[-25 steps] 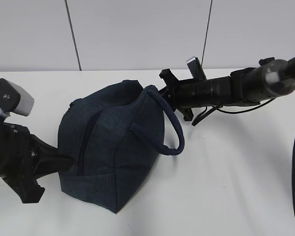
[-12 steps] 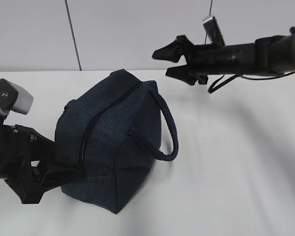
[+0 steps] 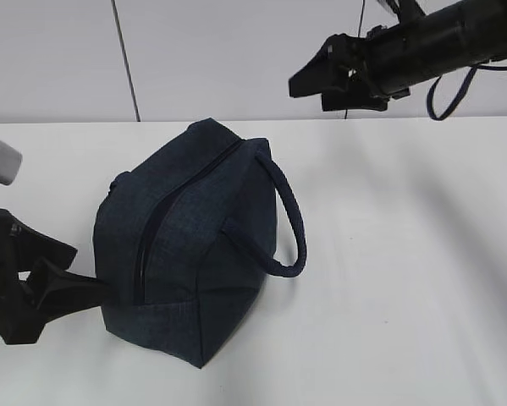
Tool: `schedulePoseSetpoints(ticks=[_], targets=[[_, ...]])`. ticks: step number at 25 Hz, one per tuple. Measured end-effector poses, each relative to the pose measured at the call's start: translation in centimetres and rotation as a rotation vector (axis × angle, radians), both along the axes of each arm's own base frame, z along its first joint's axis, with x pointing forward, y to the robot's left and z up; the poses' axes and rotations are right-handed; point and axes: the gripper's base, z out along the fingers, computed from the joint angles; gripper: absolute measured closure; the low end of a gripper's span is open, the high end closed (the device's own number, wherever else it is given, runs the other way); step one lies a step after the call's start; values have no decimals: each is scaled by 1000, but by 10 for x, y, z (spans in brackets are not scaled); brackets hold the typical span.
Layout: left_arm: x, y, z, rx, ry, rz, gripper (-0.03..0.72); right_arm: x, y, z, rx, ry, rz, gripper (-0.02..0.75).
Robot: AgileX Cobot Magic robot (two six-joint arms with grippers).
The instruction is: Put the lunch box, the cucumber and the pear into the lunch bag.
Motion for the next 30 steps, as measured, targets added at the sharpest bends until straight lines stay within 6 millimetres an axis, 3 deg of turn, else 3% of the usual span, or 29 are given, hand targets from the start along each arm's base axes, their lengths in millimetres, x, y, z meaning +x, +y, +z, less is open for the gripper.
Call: schedulePoseSetpoints(ticks=[8,14,20,24,30], targets=[[-11,10,12,20,18,110,256,-36,-20,-4,-401,265,-26,176],[-16,13,16,5,39,170,275,-80,-27,-8,-481,339,-61,216],[-23,15,28,-31,-1,193,286,-145,-47,-14,-595,312,-149,220],[-30,16,38,-52,-55,195,287,-188,-54,-7,-595,248,-182,220],[-40,19,50,-93,-98,216,288,-225,-60,11,-558,146,-256,220]])
